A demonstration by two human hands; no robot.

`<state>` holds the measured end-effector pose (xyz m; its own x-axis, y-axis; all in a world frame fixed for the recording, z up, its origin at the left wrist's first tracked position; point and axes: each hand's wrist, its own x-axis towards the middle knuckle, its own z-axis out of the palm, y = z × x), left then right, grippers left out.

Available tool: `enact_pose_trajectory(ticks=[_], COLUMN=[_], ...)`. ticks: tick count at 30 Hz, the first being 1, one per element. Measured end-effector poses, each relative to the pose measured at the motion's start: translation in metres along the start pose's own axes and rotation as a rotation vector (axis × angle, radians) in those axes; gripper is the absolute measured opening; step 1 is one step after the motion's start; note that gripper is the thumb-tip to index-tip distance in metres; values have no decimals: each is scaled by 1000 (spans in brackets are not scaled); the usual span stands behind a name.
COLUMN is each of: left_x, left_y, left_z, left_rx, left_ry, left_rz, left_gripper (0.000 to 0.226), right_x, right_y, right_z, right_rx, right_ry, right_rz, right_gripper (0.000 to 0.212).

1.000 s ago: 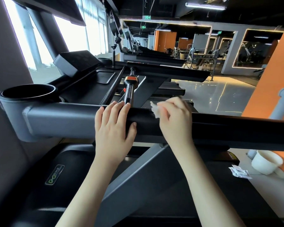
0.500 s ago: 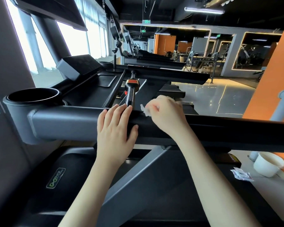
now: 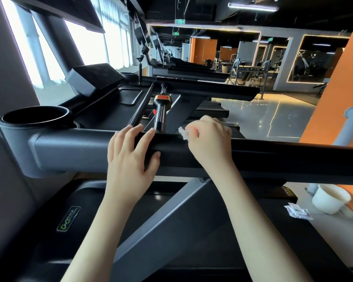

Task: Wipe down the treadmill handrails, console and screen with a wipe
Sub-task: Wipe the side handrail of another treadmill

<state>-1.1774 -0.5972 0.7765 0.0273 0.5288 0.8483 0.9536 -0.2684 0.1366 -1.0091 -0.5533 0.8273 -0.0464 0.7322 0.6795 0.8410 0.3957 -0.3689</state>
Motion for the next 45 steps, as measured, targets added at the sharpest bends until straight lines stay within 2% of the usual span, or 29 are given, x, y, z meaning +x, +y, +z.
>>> enact_pose_trajectory(ticks=[2,6,9,12,16,18,20,23,28,32,34,37,39,41,45], left_x=[-2,-1,-1,-2,-2,-2,-1,-2,-2,-2,-2,-2,-2,-2,-2], left_y=[0,-1,-1,0,0,0,0,0,0,-1,0,0,-1,0,2], left_z=[1,0,-1,-1,-1,-1,-1,-1,-2,-3,-3,-4,-5,-6,-6], left_rx=[1,16,16,8,8,3,1,4,7,17,20,25,28,30,34], left_ry=[10,2,-3,1,9,14,15,10,-8,-22,-26,-36,-44,-44,-43], left_rz=[-17,-7,-22,-34,-20,-15,-15,-26,-16,-18,-23,-20,-19,-17,-13], left_gripper=[47,49,53,55,54,54,55,55,56,56,56,56,57,57,56], right_x=[-7,-37,-41,-44,-69,-76,-76,-80,-95,-95,-100,-100,-94,-92,-102], right_y=[-4,11,23,20,19,32,42,38,37,45,37,28,26,23,15], right_z=[4,6,6,15,30,31,29,37,53,47,58,65,58,55,67], right_rx=[43,64,60,136,75,39,34,49,-54,-66,-26,-26,-31,-15,59], right_ry=[67,294,393,465,451,431,465,546,438,508,530,502,507,526,547], right_rz=[-50,-325,-321,-231,-442,-499,-444,-337,-510,-411,-351,-434,-466,-419,-291], right_gripper=[38,21,22,23,19,25,30,18,22,31,27,20,29,33,19])
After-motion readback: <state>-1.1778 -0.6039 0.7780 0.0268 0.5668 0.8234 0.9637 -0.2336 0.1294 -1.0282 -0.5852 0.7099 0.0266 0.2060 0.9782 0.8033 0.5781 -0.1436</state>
